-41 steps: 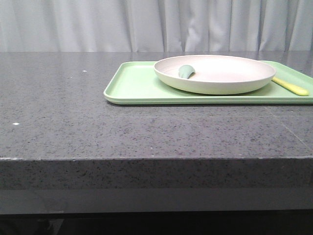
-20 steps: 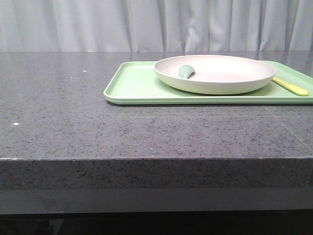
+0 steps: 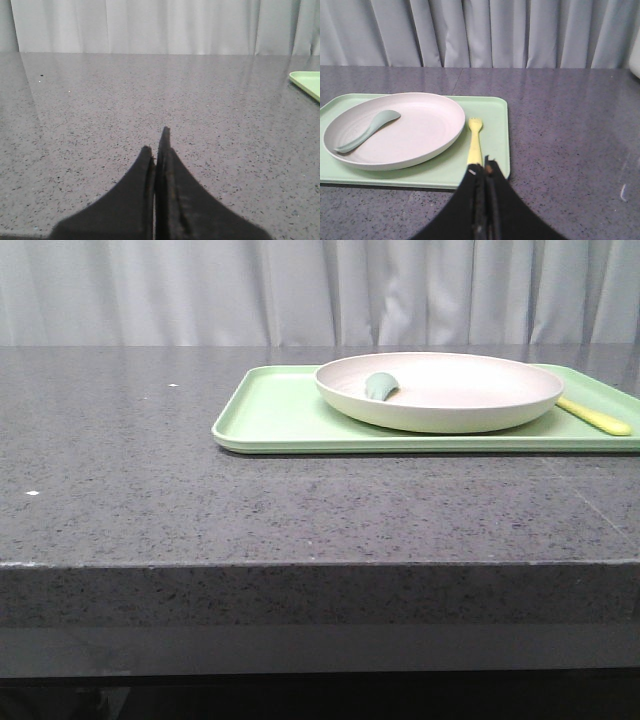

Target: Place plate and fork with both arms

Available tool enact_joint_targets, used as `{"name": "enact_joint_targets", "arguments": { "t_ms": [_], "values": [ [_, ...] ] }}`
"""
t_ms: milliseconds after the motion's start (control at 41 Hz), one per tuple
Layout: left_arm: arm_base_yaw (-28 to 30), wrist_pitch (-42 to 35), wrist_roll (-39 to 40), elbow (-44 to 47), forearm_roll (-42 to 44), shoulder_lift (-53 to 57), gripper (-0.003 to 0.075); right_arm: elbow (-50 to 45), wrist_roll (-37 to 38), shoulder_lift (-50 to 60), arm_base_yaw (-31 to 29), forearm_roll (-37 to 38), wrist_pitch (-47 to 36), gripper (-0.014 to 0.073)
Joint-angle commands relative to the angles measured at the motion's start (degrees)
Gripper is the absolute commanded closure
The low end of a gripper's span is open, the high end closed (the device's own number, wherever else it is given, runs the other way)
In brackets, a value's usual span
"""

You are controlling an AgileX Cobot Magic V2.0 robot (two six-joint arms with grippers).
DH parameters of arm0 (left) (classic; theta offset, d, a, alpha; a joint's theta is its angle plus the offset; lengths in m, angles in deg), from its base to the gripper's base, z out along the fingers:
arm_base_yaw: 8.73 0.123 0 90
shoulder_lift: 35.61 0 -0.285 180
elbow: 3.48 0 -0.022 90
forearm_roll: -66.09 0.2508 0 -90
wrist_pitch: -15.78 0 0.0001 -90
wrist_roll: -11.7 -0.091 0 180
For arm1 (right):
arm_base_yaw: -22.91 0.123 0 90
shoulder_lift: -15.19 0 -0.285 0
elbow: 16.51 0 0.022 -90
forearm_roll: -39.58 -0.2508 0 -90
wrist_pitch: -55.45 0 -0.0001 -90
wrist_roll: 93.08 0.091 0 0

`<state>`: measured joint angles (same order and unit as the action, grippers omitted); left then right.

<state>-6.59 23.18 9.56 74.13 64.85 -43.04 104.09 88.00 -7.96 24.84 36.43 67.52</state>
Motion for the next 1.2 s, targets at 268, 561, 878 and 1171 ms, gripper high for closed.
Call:
{"name": "enact_joint_targets", "arguments": {
  "t_ms": [268,561,878,1171],
  "values": [
    [0.11,-5.28,0.41,0.10,-0.30,1.23,0.0738,-3.37,-0.37,0.75,2.36,0.46,-5.46,0.0711],
    [0.11,-5.28,0.41,0.10,-0.30,1.23,0.0738,-16.45,-0.37,8.82,2.26,0.41,-5.46,0.0711],
    [0.11,-5.28,0.41,0.10,-0.30,1.23,0.0738,-19.19,-0.37,17.27,2.26,0.41,-2.96,0.0711],
    [0.11,-5.39,0.41,0.10,-0.30,1.17,0.0738,-19.19,-0.37,17.04,2.19,0.41,-3.16,0.0711]
  ]
}}
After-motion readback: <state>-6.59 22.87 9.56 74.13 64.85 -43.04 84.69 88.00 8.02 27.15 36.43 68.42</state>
